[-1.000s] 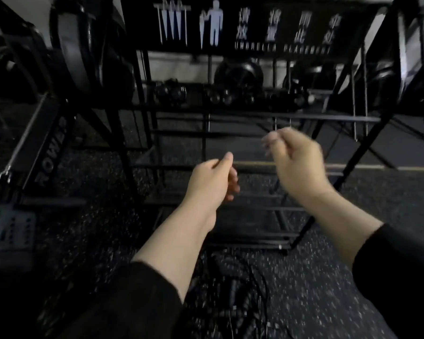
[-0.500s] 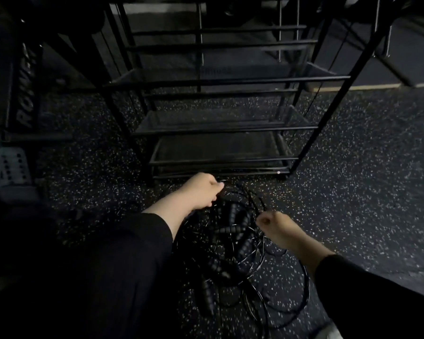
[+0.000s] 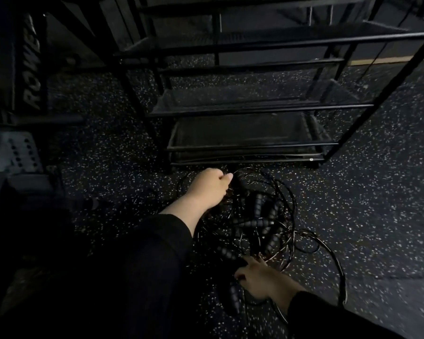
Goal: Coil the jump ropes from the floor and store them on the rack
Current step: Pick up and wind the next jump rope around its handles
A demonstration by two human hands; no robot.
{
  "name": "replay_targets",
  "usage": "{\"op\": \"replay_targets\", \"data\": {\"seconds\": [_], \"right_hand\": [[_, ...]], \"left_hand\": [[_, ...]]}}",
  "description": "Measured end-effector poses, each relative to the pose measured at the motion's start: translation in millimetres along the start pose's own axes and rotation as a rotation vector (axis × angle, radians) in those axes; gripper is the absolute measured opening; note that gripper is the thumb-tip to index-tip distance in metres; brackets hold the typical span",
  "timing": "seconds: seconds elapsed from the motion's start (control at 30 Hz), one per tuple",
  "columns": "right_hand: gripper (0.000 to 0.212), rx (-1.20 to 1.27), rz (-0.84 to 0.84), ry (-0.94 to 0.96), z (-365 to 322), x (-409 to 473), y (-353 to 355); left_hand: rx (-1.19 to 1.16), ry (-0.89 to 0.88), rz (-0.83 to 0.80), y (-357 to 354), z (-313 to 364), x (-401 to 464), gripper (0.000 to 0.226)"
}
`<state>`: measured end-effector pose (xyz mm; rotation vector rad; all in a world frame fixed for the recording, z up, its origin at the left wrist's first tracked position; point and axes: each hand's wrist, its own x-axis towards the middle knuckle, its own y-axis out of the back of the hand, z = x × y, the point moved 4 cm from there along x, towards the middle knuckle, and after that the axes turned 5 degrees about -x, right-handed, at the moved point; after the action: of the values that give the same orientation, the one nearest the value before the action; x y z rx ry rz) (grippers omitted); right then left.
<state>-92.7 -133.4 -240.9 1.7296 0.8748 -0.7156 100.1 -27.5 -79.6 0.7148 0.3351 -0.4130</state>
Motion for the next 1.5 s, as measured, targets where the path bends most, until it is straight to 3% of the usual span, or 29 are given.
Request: {"op": "replay_targets", "data": {"seconds": [0.1, 0.3, 0.4, 0.5, 0.63, 0.73, 0.87, 1.03, 1.2, 1.3, 1.37, 1.5], "right_hand": [[0.042, -0.074, -0.025, -0.074, -3, 6, -9], [0.036, -0.066, 0.165, -0.141, -16, 5, 10], [0.034, -0.018, 0.343, -0.193, -18, -3, 32], [0.024, 0.197, 0.544, -0.227, -16, -12, 54], [0.055, 0.680, 0.629, -0.133, -16, -29, 88], [0.062, 0.829, 0.646, -0.060, -24, -52, 127], [0.033, 0.885, 0.689, 0.057, -27, -70, 170], [0.031, 1.118, 0.664, 0.169, -25, -82, 199], [0.020, 1.307, 0.645, 0.285, -17, -82, 218], [0.020, 1.275, 0.592, 0.316, -18, -83, 220], [0.024, 1.251, 0.644, 0.276, -14, -85, 223], [0.029, 1.367, 0.643, 0.258, -15, -82, 221]], "left_hand": [[-0.101, 0.036, 0.018, 7, -11, 2, 0.042], [-0.132, 0.059, 0.049, 19, -27, 2, 0.039], [-0.131, 0.055, 0.051, 23, -25, -2, 0.037], [-0.120, 0.016, 0.059, 28, -16, -8, 0.037], [-0.057, -0.030, 0.057, 34, -5, -15, 0.038], [-0.058, -0.063, 0.055, 39, 1, -18, 0.030], [0.039, -0.141, -0.167, 28, 14, -29, 0.037], [-0.317, -0.035, -0.248, 23, 29, -38, 0.043], [-0.284, -0.041, -0.346, 16, 28, -35, 0.044], [-0.323, -0.029, -0.302, 14, 20, -27, 0.037], [-0.360, -0.011, -0.268, 15, 21, -26, 0.038], [-0.488, 0.024, -0.318, 15, 31, -29, 0.034]]}}
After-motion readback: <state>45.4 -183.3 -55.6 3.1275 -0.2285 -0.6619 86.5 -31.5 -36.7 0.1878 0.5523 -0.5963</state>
